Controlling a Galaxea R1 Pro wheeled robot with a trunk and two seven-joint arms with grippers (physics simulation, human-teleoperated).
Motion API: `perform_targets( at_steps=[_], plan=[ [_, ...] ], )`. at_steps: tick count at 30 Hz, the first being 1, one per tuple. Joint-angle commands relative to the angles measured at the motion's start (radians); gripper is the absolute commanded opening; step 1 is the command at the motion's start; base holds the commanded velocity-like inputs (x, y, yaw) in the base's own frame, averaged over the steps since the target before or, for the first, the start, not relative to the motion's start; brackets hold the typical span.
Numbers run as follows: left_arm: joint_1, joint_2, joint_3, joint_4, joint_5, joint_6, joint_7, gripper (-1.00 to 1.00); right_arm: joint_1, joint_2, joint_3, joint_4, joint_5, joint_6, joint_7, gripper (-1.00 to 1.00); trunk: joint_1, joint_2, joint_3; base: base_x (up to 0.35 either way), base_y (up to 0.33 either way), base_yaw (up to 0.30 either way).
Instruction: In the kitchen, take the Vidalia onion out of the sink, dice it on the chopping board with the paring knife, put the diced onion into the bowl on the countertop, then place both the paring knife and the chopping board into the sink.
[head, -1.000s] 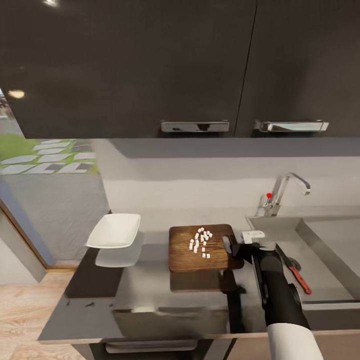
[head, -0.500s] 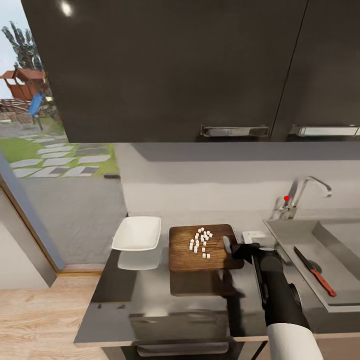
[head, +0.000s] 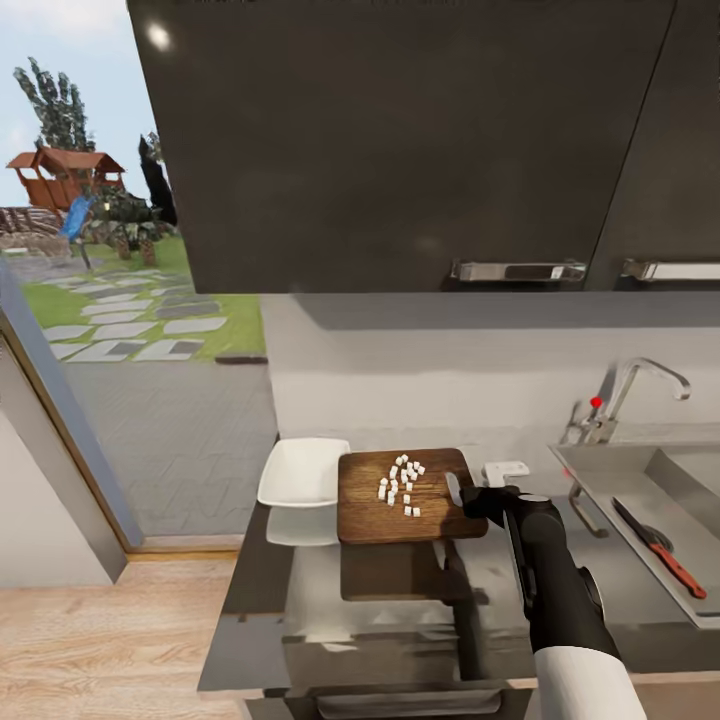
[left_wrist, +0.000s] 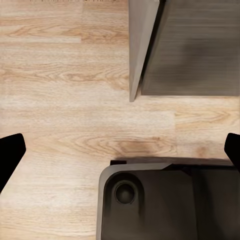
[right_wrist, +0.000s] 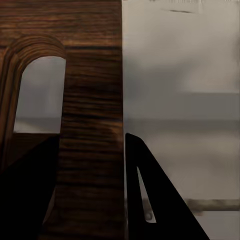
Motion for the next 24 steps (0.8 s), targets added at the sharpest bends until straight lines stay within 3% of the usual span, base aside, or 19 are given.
perform_targets(
  at_steps=[1,18,24],
  plan=[
    [0.0,0.002,-0.007,-0.001,0.01,-0.002,0.004,1.0,-0.001,0.001,-0.003,-0.001,0.01,0.003,0.01,-1.0,0.001,-0.002,0.0,0.0,0.011,0.0],
    [0.0,0.002,-0.007,0.005,0.01,-0.002,0.004,1.0,-0.001,0.001,-0.003,-0.001,0.01,0.003,0.01,-1.0,0.001,-0.002,0.026,0.0,0.001,0.0],
    [0.0,0.002,-0.007,0.005,0.01,-0.002,0.004,1.0,-0.001,0.001,-0.003,-0.001,0.01,0.003,0.01,-1.0,0.001,-0.002,0.036,0.0,0.121,0.0]
  ],
)
